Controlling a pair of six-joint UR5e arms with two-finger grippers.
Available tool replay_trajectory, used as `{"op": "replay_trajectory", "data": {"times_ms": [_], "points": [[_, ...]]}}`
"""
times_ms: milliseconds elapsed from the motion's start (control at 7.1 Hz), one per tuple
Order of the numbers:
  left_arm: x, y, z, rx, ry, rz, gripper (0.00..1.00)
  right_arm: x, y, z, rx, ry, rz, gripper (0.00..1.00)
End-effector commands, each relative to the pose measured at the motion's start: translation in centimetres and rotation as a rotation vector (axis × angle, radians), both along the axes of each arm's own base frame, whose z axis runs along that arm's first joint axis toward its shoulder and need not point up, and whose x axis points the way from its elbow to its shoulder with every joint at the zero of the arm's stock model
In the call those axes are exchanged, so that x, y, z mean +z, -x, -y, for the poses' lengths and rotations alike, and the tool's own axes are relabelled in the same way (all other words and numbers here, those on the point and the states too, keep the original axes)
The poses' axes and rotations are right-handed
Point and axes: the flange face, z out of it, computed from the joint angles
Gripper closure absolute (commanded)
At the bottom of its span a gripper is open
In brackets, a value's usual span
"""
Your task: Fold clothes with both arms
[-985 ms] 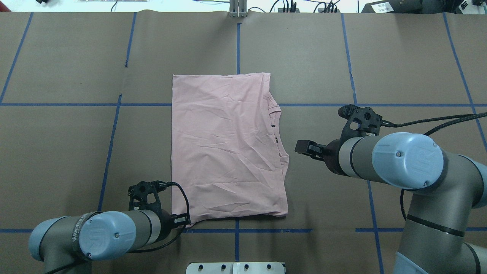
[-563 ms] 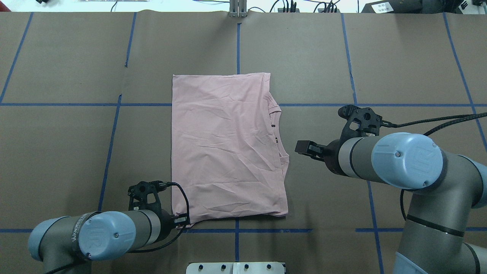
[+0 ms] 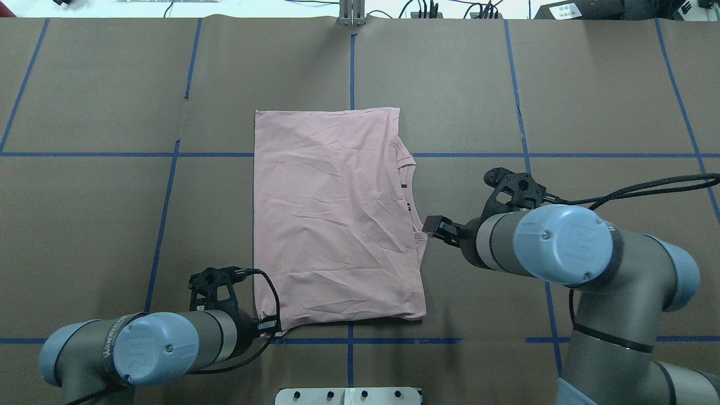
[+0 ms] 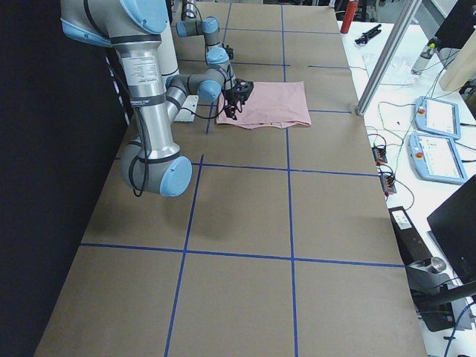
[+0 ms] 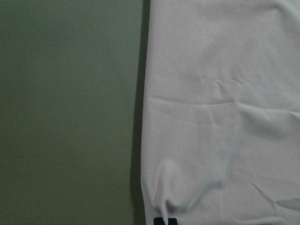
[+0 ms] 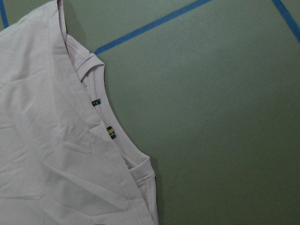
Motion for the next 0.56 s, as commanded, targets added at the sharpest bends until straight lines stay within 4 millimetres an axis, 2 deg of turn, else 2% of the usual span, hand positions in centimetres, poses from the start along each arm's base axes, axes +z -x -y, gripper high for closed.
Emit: {"op": "replay_trajectory", "data": {"times_ms": [0, 141, 422], "points": [[-0.2, 0.0, 0.0, -0.001, -0.001, -0.004, 1.0, -2.1, 7.4, -0.7, 0.036, 0.138, -0.054, 0.2], [-0.2, 0.0, 0.1, -0.004, -0.002, -0.004, 1.0, -1.6, 9.7, -1.2, 0.037, 0.165, -0.073, 0.19], [-0.2, 0.0, 0.1, -0.005, -0.003, -0.004, 1.0, -0.9, 11.5, -2.1, 0.066, 0.222, -0.08, 0.22]]}}
